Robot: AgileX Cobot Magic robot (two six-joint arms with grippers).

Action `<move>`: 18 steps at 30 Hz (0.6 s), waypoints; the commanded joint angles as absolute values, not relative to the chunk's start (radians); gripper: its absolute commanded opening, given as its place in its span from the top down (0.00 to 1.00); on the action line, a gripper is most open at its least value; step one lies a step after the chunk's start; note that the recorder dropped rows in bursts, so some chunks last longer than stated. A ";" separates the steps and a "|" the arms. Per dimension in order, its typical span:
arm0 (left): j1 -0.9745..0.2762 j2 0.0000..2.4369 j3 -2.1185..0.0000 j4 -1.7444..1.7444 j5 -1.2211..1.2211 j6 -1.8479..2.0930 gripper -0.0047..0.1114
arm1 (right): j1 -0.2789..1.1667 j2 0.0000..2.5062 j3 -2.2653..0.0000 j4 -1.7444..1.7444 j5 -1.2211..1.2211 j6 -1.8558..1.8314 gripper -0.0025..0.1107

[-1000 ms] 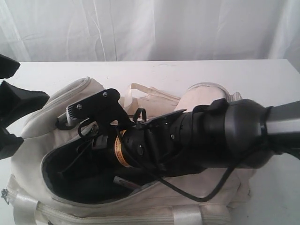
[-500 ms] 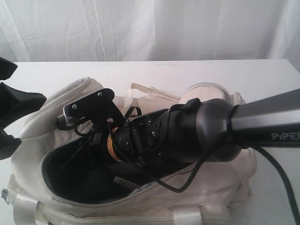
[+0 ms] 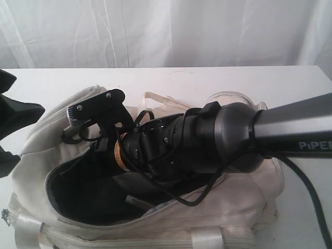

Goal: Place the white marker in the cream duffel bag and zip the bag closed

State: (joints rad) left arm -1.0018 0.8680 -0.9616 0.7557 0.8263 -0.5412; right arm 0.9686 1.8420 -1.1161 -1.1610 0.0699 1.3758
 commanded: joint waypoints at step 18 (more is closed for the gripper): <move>-1.000 0.861 -0.967 0.775 0.866 -0.520 0.47 | 0.971 1.906 -1.122 -1.156 0.033 1.373 0.60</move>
